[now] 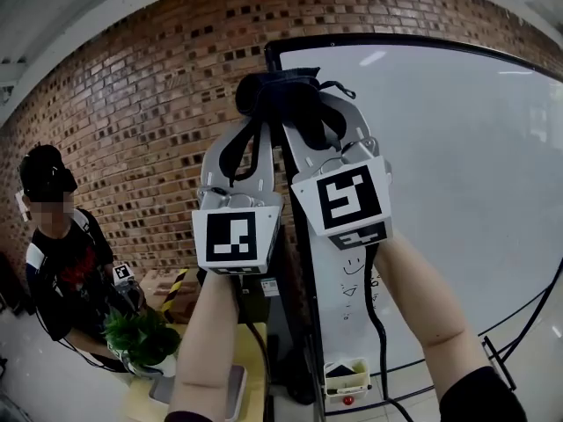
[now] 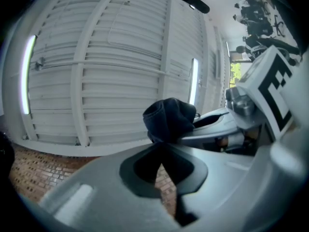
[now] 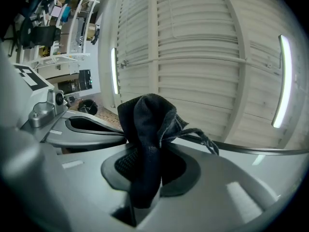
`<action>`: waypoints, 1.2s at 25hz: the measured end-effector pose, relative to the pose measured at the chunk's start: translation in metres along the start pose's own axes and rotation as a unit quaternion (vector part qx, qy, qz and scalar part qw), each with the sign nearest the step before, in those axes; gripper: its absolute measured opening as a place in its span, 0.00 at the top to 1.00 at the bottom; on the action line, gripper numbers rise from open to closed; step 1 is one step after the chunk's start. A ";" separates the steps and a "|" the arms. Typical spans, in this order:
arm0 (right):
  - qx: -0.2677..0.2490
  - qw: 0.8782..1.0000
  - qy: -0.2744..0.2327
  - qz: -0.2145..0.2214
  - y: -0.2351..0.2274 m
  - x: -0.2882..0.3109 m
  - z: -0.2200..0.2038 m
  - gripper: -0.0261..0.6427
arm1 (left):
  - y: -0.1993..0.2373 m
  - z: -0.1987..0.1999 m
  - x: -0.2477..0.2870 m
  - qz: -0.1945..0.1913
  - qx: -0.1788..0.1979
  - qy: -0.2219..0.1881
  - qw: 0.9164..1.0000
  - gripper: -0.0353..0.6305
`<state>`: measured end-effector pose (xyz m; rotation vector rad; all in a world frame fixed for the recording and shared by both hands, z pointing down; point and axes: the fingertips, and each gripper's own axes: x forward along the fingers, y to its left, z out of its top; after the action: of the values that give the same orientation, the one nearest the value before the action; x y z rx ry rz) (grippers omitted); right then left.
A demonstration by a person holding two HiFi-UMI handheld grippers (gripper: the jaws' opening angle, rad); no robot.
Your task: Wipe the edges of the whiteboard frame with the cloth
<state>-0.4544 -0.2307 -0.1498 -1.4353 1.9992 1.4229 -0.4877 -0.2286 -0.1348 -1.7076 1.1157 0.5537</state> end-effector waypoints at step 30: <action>-0.101 0.993 -0.049 -0.047 -0.056 0.047 0.044 0.84 | 0.031 0.029 0.072 0.010 0.065 -0.053 0.996 0.94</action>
<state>-0.4415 -0.2201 -0.2337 -1.4870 1.7454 1.6587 -0.4763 -0.2357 -0.2175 -1.5393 1.0701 0.5660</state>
